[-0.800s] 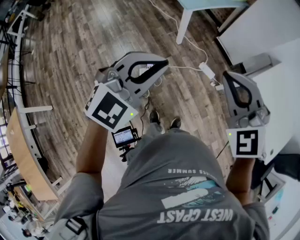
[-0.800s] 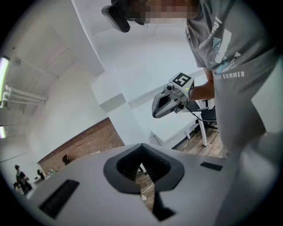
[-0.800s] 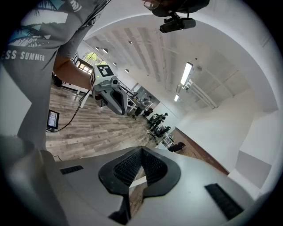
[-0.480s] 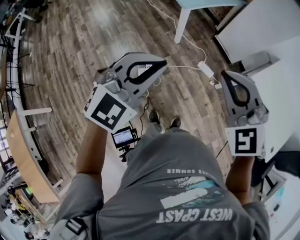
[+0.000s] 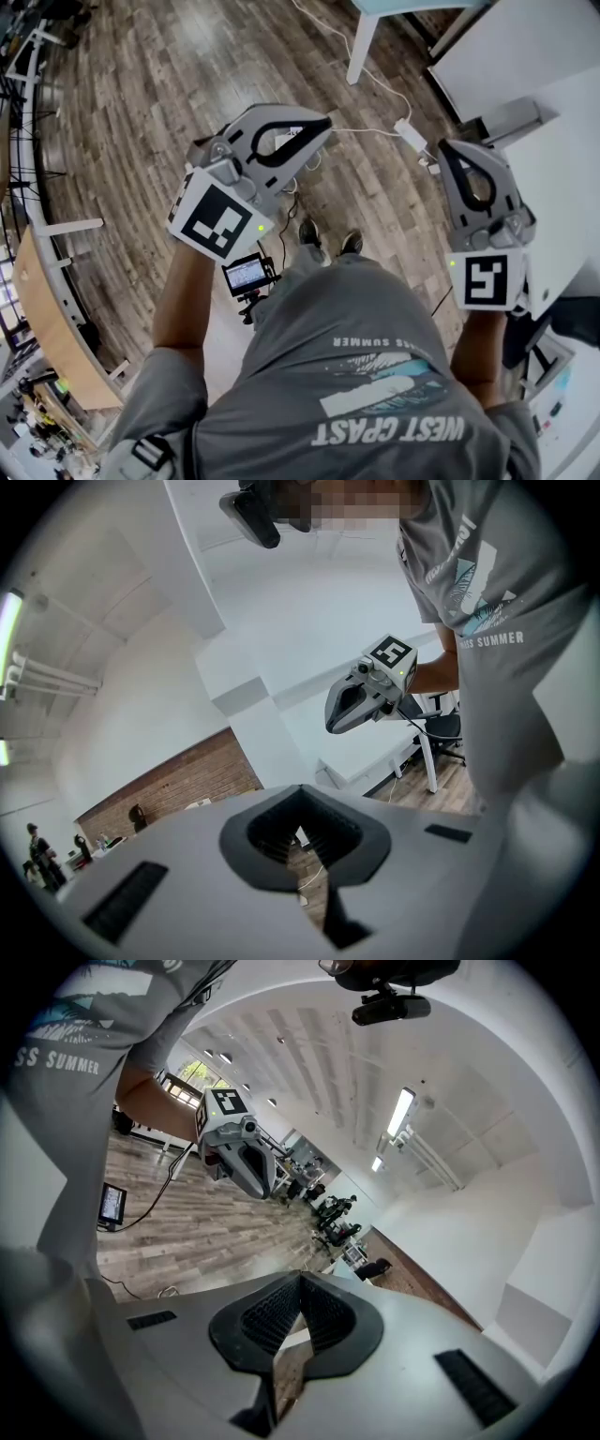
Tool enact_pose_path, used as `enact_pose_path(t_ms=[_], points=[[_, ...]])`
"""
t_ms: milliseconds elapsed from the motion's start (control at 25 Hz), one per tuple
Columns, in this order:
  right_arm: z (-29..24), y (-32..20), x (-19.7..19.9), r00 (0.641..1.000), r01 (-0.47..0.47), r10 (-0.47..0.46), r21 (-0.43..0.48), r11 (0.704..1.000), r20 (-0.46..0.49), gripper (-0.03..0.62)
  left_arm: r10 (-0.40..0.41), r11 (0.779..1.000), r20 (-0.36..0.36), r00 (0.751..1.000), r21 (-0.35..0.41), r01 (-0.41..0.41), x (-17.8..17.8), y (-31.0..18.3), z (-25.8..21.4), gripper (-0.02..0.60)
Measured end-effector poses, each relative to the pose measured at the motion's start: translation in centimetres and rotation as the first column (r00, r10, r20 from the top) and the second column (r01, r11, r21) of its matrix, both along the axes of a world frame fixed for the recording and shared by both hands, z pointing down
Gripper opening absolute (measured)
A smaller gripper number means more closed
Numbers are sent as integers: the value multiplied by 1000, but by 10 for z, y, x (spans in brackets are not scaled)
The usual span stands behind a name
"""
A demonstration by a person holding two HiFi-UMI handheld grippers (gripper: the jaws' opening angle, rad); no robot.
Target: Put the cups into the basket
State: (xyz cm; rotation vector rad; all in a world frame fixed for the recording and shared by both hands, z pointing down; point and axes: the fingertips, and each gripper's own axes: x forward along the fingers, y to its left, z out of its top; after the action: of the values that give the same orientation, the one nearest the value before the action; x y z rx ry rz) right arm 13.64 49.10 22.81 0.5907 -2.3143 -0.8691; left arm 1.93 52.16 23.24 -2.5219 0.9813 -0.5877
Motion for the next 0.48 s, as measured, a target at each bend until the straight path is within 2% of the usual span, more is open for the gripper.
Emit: enact_pose_path(t_ms=[320,480], points=[[-2,-3,-11,1000,-17,17,-2,1000,3,14,6,1000,-6,1000,-3,-6,-12,-6,1,-3],[9,-22,-13,1000,-29,29,3,1000,1,14,13,1000,-12,1000,-6,-13,-14,-24,13,-3]])
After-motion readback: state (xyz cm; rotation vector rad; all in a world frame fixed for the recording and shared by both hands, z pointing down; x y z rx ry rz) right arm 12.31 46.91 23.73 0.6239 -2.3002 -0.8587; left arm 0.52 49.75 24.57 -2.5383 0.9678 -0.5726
